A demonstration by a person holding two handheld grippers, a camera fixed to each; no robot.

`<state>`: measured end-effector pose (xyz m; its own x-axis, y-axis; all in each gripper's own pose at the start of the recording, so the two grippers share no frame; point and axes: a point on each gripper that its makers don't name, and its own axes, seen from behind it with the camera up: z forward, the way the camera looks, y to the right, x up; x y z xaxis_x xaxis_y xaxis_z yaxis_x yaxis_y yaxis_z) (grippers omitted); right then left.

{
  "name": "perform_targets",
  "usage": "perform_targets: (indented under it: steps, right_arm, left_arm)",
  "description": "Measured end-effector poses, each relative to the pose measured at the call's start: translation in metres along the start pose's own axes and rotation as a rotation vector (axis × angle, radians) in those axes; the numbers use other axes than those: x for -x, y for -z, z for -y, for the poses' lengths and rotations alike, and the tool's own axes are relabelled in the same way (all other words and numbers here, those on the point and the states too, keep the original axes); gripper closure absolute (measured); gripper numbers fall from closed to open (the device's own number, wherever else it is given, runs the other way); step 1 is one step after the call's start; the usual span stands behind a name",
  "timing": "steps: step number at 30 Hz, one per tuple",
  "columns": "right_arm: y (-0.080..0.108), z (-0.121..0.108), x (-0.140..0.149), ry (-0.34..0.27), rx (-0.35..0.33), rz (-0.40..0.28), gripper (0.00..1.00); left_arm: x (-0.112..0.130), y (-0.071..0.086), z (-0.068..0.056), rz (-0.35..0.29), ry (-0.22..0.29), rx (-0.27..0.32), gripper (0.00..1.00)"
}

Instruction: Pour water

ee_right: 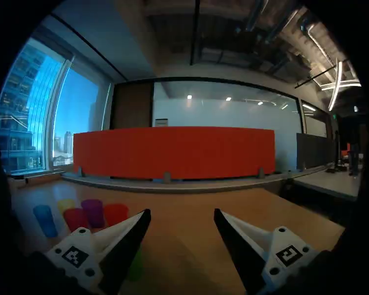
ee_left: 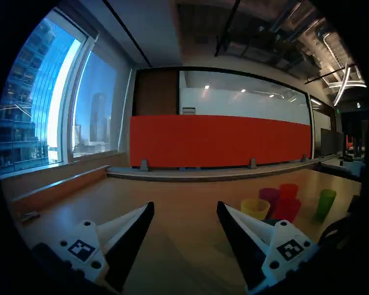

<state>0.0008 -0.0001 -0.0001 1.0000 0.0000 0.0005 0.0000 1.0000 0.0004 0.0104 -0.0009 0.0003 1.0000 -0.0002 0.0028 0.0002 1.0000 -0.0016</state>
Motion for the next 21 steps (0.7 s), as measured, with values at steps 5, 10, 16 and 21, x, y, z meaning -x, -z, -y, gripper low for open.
perform_targets:
  steps: [5, 10, 16, 21]
  right_arm:
    - [0.001, 0.001, -0.014, 0.008, -0.008, 0.017, 0.01]
    - [-0.001, 0.005, -0.034, 0.023, -0.026, 0.041, 0.01]
    - [-0.004, 0.015, -0.067, 0.024, -0.059, 0.049, 0.01]
    - [-0.006, 0.022, -0.093, 0.021, -0.083, 0.056, 0.01]
  left_arm:
    - [-0.018, -0.002, 0.0, 0.016, 0.002, 0.01, 0.06]
    - [-0.047, -0.005, -0.002, 0.023, 0.002, 0.028, 0.06]
    - [-0.087, -0.009, -0.009, 0.016, -0.01, 0.058, 0.06]
    - [-0.119, -0.009, -0.016, 0.011, -0.017, 0.089, 0.06]
